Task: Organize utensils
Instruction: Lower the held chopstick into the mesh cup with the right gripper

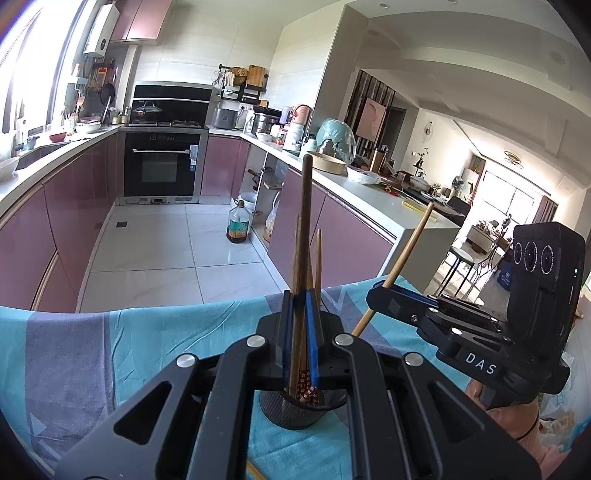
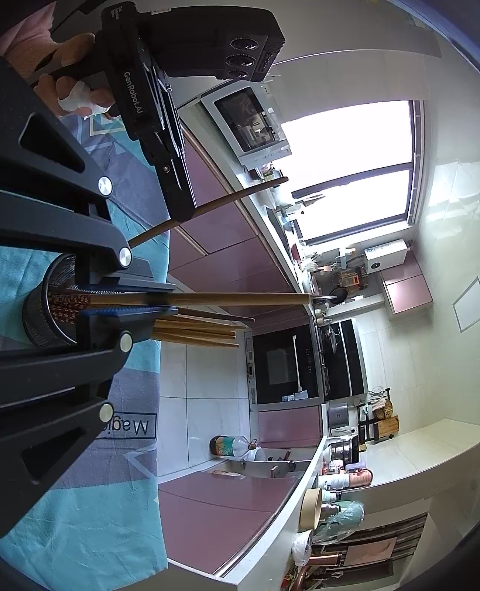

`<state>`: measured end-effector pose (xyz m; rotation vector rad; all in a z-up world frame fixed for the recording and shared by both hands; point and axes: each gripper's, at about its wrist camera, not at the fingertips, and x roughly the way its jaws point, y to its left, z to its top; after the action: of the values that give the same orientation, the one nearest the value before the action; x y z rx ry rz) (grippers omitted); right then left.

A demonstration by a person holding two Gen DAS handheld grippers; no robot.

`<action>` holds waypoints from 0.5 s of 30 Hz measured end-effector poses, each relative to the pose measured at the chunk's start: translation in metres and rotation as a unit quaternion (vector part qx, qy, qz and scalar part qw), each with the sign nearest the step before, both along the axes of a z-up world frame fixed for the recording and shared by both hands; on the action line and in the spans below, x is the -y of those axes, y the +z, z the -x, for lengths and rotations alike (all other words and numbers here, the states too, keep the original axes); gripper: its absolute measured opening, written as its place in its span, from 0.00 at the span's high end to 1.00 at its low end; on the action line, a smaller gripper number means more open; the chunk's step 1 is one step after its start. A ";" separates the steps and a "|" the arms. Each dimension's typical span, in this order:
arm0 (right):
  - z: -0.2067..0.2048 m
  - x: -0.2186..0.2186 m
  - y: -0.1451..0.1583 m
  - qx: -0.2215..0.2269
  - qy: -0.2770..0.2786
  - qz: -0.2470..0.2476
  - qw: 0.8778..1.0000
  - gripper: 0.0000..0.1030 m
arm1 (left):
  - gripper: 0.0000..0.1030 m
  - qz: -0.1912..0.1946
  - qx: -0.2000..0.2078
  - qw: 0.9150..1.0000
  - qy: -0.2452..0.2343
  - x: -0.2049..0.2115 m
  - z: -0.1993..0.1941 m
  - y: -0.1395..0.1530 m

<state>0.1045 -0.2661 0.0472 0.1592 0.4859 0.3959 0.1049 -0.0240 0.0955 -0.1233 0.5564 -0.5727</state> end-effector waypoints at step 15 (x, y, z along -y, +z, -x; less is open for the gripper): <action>-0.012 -0.006 -0.012 -0.020 0.005 0.008 1.000 0.95 | 0.93 -0.017 -0.017 1.000 -0.006 0.009 -0.012 -0.004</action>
<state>0.1160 -0.2602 0.0355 0.1502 0.5291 0.3985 0.1165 -0.0327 0.0911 -0.0980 0.6009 -0.5729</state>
